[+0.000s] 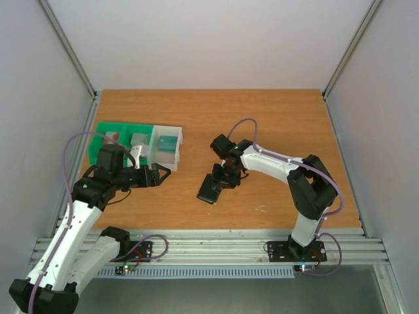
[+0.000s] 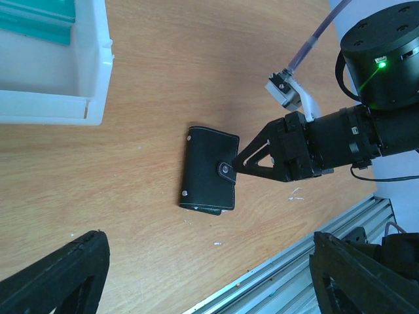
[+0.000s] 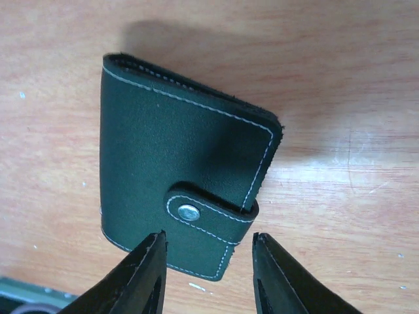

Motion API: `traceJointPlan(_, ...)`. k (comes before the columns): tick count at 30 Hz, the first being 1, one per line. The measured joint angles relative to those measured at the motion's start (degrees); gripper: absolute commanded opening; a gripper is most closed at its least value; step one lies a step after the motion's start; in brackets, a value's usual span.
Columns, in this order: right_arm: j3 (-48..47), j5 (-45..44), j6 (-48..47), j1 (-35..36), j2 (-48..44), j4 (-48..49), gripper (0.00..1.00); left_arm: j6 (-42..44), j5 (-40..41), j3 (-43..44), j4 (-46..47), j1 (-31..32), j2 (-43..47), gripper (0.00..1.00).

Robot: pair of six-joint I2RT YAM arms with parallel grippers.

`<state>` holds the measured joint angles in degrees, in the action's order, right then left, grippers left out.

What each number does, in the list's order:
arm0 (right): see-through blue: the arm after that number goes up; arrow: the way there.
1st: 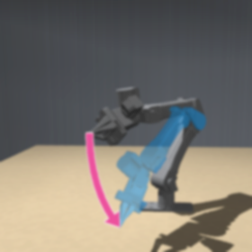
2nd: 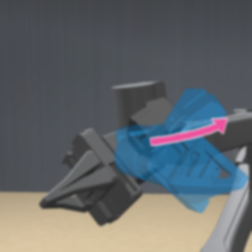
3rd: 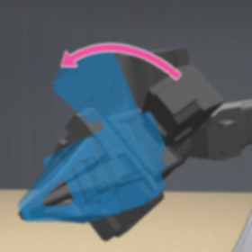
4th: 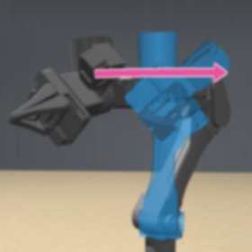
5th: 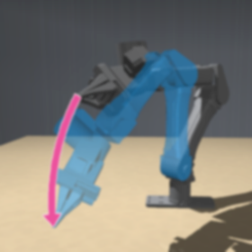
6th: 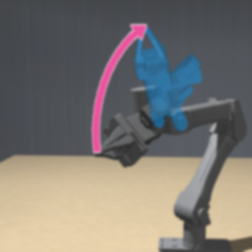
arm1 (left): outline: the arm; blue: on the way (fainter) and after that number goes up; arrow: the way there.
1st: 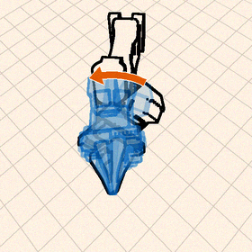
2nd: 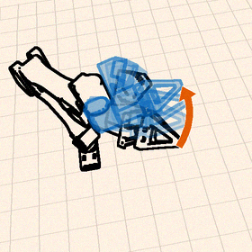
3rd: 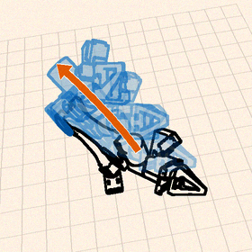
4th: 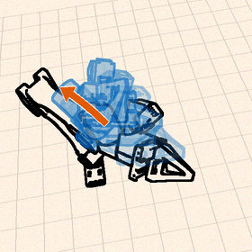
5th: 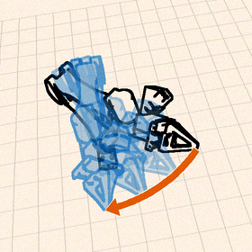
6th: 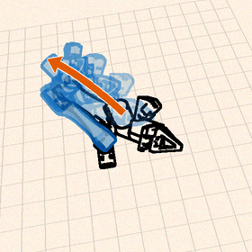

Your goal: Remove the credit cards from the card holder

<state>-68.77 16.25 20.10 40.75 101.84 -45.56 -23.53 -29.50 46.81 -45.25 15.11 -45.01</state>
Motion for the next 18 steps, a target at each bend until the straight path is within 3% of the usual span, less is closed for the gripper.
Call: traceJointPlan(18, -5.2, -4.4, 11.2, 3.2, 7.1, -0.6, 0.42, 1.3, 0.4, -0.1, -0.2, 0.0, 2.2, 0.87)
